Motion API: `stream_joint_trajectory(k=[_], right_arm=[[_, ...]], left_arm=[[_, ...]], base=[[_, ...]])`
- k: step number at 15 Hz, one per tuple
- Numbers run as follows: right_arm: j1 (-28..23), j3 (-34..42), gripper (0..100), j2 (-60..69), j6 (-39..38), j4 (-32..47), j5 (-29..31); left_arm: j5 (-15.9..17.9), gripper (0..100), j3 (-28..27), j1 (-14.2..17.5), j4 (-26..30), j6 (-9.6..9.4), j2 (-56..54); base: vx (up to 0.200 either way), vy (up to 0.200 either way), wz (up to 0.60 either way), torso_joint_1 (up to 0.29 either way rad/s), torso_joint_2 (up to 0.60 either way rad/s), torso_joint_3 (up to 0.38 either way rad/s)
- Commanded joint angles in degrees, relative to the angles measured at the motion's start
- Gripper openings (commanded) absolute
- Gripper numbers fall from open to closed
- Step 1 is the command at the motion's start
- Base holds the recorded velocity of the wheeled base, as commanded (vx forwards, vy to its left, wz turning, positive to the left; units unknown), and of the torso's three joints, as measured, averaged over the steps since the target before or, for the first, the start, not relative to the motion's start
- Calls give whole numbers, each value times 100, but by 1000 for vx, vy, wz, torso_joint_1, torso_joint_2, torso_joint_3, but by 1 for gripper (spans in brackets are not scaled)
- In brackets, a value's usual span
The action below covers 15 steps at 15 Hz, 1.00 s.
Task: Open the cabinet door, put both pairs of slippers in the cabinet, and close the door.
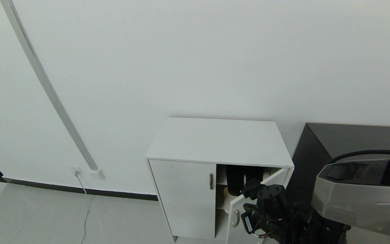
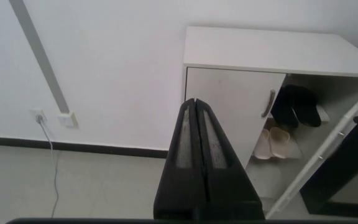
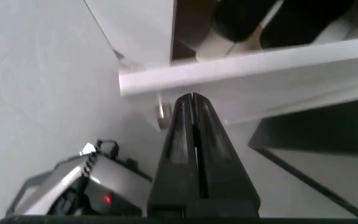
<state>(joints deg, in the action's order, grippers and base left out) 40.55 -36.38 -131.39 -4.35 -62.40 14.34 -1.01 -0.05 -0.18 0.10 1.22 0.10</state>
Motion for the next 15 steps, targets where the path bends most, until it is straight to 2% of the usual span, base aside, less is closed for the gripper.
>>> stream_joint_trajectory(k=[1, 6, 15], right_arm=[[-108, -476, 0, -405, -4, 0, -1], [-442, -1425, 0, -853, 13, 35, -1], [-688, -2321, 0, -1337, 13, 9, -45]], left_arm=[[-4, 0, 5, 1, -1, 1, 8], [-4, 0, 5, 1, -1, 1, 8], [13, 0, 5, 1, -1, -25, 8]], base=[[0, 0, 0, 0, 0, 0], [0, 0, 0, 0, 0, 0], [0, 0, 0, 0, 0, 0]])
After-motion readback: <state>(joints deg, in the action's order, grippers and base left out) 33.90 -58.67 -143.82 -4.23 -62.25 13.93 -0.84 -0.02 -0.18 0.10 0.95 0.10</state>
